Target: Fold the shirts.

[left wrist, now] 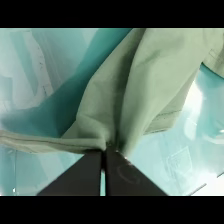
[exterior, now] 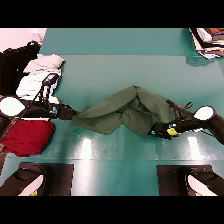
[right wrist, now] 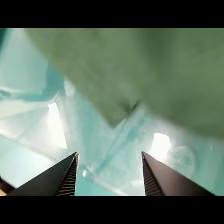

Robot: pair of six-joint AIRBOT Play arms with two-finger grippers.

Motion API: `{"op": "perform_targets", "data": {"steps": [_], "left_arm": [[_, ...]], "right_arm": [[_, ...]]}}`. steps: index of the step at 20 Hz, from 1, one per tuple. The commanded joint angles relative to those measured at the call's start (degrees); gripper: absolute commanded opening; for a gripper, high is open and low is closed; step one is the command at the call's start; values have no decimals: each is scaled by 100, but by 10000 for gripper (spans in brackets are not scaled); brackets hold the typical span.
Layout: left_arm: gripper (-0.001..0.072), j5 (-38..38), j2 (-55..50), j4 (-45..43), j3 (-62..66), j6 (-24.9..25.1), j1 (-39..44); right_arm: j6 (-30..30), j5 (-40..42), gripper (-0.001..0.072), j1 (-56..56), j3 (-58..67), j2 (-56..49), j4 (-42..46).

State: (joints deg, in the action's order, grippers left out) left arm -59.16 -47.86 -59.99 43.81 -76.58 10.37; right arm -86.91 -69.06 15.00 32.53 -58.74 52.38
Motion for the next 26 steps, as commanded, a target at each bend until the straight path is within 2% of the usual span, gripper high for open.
{"op": "perform_targets", "data": {"steps": [1,7,8,10,11,12,13,14,16,19,22,26], "left_arm": [[21,15,4,-4,-2,2,0],[21,20,4,-4,-2,2,0],[21,20,7,-4,-2,2,0],[21,20,7,-4,-2,2,0],[21,22,4,-4,-2,2,0],[21,20,7,-4,-2,2,0],[21,22,4,-4,-2,2,0],[21,22,7,-2,-2,-7,0],[21,28,7,-37,37,-173,0],[20,20,7,-662,791,-592,-2],[20,0,7,-1237,2293,-721,-2],[20,15,7,-1381,4527,-717,-2]], "right_arm": [[-63,614,443,107,-127,-490,-177],[46,754,417,109,404,-1237,-184],[79,750,304,107,431,-1318,-190],[179,741,279,155,426,-1410,-208],[280,752,153,232,424,-1419,-223],[396,767,82,339,426,-1410,-260],[490,798,70,428,426,-1410,-334],[501,841,12,535,426,-1403,-330],[511,940,14,651,428,-1241,-328],[507,844,14,520,876,-422,-280],[509,866,14,2,1928,579,-273],[704,839,14,-1069,3713,1344,-271]]}}
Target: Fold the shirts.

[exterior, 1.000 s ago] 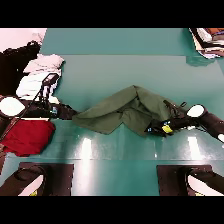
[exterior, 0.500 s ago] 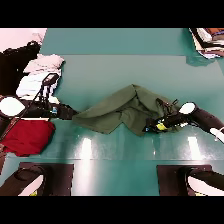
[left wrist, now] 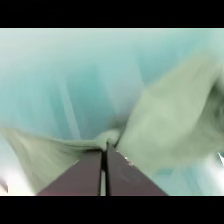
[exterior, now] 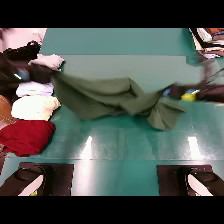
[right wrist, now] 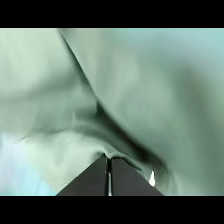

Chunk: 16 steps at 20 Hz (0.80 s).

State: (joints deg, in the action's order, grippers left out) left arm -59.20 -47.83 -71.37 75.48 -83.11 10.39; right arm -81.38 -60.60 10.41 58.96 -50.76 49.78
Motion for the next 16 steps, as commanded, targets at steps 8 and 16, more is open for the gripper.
{"op": "perform_targets", "data": {"steps": [8,16], "left_arm": [[20,127,7,-208,4551,-52,-2],[20,295,4,68,4437,-50,-2]], "right_arm": [[350,-636,14,-2769,4369,750,-13],[155,-1539,14,-3869,6376,46,-83]]}}
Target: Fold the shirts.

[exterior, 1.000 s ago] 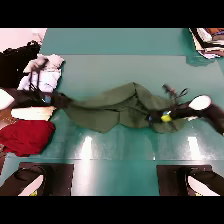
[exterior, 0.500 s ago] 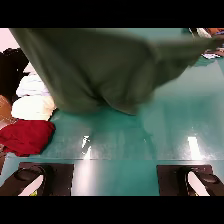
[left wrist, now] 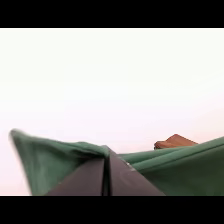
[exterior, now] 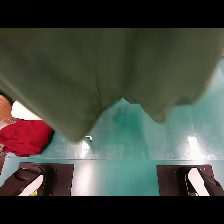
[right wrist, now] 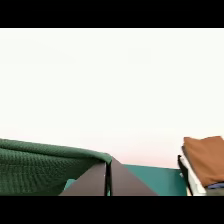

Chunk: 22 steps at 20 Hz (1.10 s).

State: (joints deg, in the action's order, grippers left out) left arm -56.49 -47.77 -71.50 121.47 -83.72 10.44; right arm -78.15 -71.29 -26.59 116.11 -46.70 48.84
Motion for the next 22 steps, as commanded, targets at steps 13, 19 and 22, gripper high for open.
{"op": "perform_targets", "data": {"steps": [13,19,22], "left_arm": [[22,396,-3646,81,-3075,17,-9],[23,1263,-4555,74,-3075,13,-70],[489,887,-4548,70,-2979,-13,-286]], "right_arm": [[-817,44,14,2966,-1156,-3928,2221],[-820,111,21,3040,-234,-5329,2120],[-815,-219,439,3027,-26,-5587,2122]]}}
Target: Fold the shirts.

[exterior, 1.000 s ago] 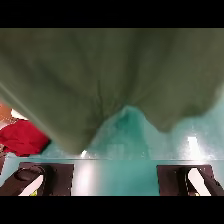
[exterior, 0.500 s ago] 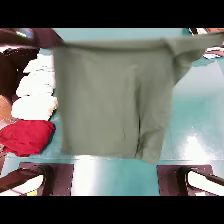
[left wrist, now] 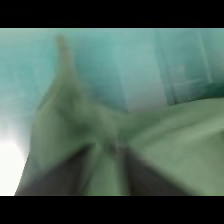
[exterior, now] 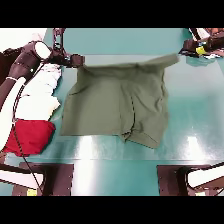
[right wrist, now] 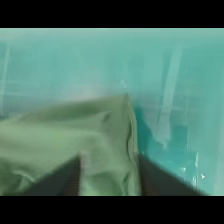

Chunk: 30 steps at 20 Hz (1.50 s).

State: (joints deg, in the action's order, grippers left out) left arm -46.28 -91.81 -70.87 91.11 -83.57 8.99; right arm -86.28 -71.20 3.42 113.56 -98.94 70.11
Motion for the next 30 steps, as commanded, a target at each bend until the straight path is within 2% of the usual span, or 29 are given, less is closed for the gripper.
{"op": "perform_targets", "data": {"steps": [1,5,9,11,14,18,25,30], "left_arm": [[496,-487,-144,0,160,-52,-251],[496,-2350,31,-37,581,59,-824],[496,-2868,981,-116,-341,195,-1252],[496,-2892,1696,-212,-1456,363,-1285],[496,-2868,2697,-229,-3226,358,-1285],[496,-2706,3390,-275,-4903,328,-1285],[496,-2299,3403,-221,-5641,103,-1285],[496,-1851,3401,232,-5947,105,-1283]], "right_arm": [[4,-323,439,20,249,-365,-4],[348,-1029,439,13,-61,20,-4],[597,-1325,438,15,-1504,1014,-9],[629,-1327,438,2,-2310,1523,-7],[636,-1329,438,-98,-3440,2212,-13],[636,-1303,438,-273,-4391,2861,-17],[638,-1285,438,-428,-4927,3381,-11],[636,-1285,438,-424,-4927,3397,-13]]}}
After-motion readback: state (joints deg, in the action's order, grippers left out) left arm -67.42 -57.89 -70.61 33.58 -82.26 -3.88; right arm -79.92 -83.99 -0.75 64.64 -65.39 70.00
